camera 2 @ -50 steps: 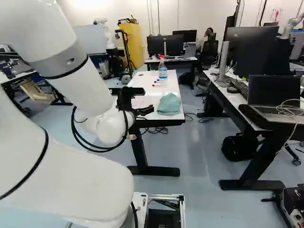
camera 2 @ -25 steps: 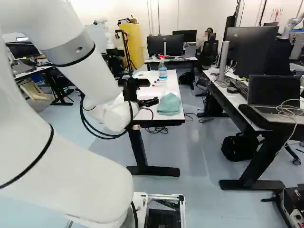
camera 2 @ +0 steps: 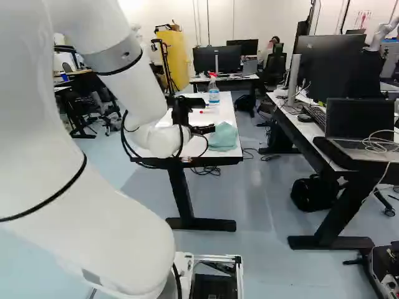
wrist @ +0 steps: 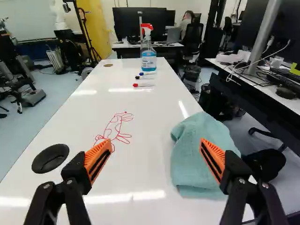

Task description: Clean the table with the green towel

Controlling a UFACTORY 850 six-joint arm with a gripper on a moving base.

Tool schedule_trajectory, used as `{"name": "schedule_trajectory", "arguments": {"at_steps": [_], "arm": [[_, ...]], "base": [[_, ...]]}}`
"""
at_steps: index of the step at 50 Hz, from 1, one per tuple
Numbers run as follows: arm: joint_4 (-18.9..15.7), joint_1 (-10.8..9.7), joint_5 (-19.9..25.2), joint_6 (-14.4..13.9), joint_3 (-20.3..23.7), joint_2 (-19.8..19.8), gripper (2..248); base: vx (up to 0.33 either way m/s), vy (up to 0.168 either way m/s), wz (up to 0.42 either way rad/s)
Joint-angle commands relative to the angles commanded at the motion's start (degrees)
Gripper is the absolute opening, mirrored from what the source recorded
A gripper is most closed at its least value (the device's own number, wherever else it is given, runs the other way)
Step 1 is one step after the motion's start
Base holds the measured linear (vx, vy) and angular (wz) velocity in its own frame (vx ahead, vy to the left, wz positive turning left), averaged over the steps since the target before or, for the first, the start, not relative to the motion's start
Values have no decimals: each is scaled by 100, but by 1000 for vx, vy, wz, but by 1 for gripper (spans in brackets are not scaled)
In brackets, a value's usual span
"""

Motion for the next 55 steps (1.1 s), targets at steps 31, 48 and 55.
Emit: {"name": "schedule_trajectory", "arguments": {"at_steps": [31,48,55], "arm": [[22,-534,-166,0,-513,-513,247],[22,-829,-283,0,-784,-773,247],[22,-943,-440,0,-916,-898,247]], "base": [[0,0,0],[0,0,0],[0,0,0]]}}
